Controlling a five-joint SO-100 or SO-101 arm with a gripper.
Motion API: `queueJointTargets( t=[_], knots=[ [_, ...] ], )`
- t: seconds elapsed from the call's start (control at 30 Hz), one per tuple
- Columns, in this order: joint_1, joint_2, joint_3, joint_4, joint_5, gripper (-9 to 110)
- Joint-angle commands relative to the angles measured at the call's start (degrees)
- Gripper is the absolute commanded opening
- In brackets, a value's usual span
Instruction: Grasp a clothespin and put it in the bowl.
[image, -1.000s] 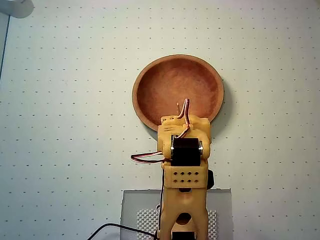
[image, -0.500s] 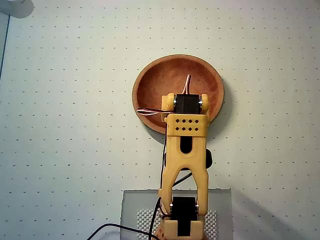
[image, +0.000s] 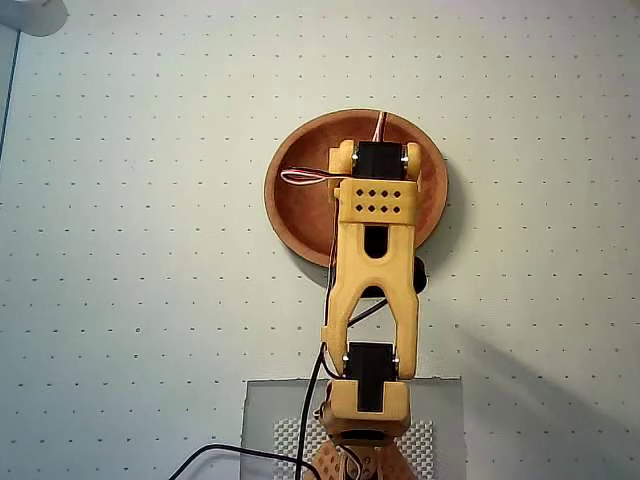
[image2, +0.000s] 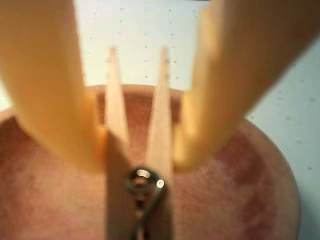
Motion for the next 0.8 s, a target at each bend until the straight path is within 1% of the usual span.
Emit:
queueJointTargets(
  t=[0.0,0.4,0.77],
  knots=[
    [-0.5,-0.1,-7.5,0.3,-0.3,-3],
    [-3.1,-12.0,-17.5,0.3,0.4,-3],
    [-5.4,-22.5,-21.4,0.3,0.6,-3]
  ],
)
